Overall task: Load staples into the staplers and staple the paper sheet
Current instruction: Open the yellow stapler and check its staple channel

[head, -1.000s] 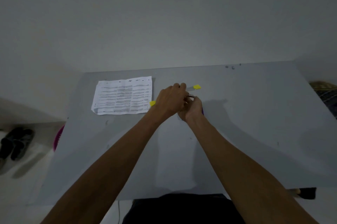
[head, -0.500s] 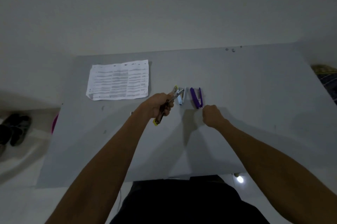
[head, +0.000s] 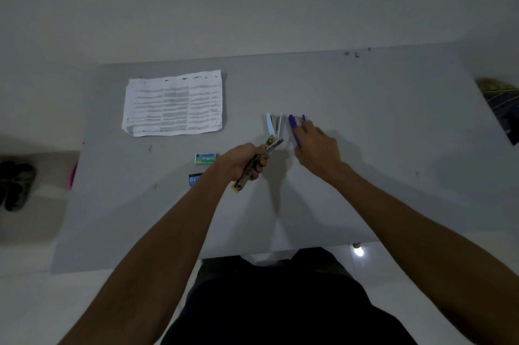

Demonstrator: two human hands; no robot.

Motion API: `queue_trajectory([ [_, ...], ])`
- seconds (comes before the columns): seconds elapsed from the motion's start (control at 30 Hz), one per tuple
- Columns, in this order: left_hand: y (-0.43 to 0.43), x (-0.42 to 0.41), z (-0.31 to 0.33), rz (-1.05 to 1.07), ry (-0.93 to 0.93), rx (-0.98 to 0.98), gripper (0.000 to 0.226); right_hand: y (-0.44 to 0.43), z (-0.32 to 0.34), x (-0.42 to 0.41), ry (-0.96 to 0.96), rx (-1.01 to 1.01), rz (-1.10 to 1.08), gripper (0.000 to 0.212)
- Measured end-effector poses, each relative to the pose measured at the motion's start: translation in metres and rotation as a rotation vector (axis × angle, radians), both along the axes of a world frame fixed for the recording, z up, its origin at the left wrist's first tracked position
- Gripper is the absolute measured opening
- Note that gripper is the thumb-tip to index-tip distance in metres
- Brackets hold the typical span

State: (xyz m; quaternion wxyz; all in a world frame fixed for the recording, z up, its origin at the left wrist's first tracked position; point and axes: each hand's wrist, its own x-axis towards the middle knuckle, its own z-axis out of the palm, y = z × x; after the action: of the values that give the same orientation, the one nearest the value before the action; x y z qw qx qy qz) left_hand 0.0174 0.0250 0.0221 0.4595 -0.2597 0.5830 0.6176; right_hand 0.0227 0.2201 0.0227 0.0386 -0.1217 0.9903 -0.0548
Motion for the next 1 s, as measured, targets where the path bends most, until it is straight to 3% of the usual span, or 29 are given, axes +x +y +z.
queue_trajectory([
  [0.1, 0.003, 0.003, -0.001, -0.020, -0.001, 0.014, 0.036, -0.012, 0.010, -0.009, 0.017, 0.085, 0.331, 0.047],
  [0.27, 0.003, 0.014, -0.002, -0.125, 0.099, -0.036, 0.040, -0.032, 0.013, -0.013, -0.032, 0.247, 0.561, 0.021],
  [0.43, -0.012, 0.037, -0.009, -0.020, 0.353, -0.164, 0.030, -0.042, 0.006, -0.020, -0.089, 0.353, 0.626, 0.022],
  [0.53, -0.023, 0.056, -0.018, -0.051, 0.512, -0.250, 0.019, -0.050, -0.004, -0.023, -0.144, 0.406, 0.668, 0.020],
  [0.67, -0.029, 0.073, -0.042, -0.221, 0.712, -0.470, 0.037, -0.056, -0.015, -0.022, -0.159, 0.441, 0.692, 0.021],
  [0.73, -0.028, 0.079, -0.057, -0.259, 0.819, -0.625, 0.032, -0.058, -0.022, -0.020, -0.163, 0.442, 0.698, 0.022],
  [0.83, -0.026, 0.084, -0.073, -0.256, 0.894, -0.743, 0.018, -0.059, -0.031, -0.017, -0.165, 0.418, 0.680, 0.023],
  [1.0, -0.025, 0.086, -0.083, -0.304, 0.998, -0.962, 0.022, -0.058, -0.036, -0.018, -0.161, 0.366, 0.639, 0.022],
])
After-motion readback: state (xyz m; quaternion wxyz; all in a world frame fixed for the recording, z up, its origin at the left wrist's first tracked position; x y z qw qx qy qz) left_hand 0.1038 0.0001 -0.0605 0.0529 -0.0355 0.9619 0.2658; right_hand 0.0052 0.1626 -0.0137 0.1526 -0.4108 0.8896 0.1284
